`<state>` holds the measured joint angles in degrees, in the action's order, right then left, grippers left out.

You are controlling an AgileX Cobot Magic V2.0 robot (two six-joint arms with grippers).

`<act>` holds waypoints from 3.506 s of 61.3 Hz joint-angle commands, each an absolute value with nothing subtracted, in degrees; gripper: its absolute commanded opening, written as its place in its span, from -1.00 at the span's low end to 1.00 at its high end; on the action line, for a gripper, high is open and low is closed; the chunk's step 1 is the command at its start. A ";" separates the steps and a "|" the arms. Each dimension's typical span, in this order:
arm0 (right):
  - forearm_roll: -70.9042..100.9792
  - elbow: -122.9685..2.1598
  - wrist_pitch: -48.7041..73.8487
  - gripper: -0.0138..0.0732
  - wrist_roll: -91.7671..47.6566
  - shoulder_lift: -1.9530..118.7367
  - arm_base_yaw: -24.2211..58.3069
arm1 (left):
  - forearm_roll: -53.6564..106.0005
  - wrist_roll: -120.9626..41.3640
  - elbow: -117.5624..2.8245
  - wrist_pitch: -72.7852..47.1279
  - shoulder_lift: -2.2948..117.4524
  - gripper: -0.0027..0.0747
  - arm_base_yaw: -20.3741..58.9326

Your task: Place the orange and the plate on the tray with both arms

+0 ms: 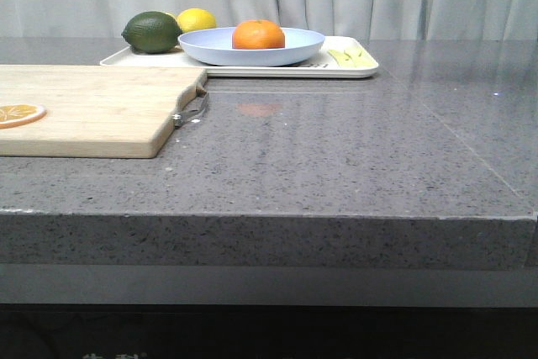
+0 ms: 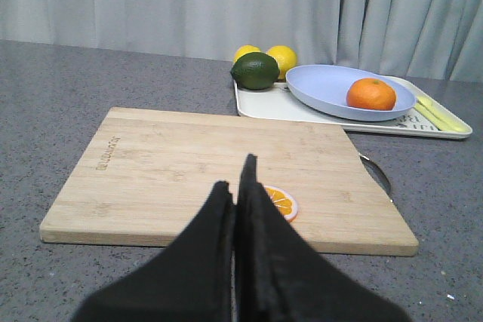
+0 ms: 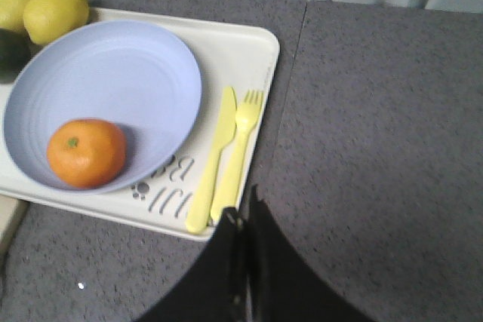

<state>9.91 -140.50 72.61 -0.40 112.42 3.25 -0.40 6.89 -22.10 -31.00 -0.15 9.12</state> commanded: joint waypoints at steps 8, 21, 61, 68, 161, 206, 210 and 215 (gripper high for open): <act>6.06 -123.92 76.48 -0.83 -4.84 98.24 2.97 | 0.00 7.38 -23.54 -26.21 0.54 -0.98 9.06; 6.06 -104.77 72.60 -0.83 -7.94 88.13 2.97 | 0.00 7.38 -23.54 -26.21 0.54 -0.98 9.06; 6.06 -51.36 34.32 -0.83 -8.53 54.31 2.97 | 0.00 7.38 -23.54 -26.21 0.54 -0.98 9.06; 6.06 -41.71 25.97 -0.83 -8.53 47.18 2.97 | 0.00 7.38 -23.54 -26.21 0.54 -0.98 9.06; 6.58 -21.74 12.95 -0.83 -8.53 14.58 2.97 | 0.00 7.38 -23.54 -26.21 0.54 -0.98 9.06; 6.58 -21.74 12.95 -0.83 -8.53 14.58 2.97 | 0.00 7.38 -23.33 -26.21 0.54 -0.98 9.06; 6.58 -21.74 12.95 -0.83 -8.53 14.58 2.97 | 0.00 7.38 -22.32 -25.91 0.54 -0.98 8.93; 6.58 -21.74 12.95 -0.83 -8.53 14.58 2.97 | 0.00 7.28 -20.30 -24.32 0.39 -0.98 7.45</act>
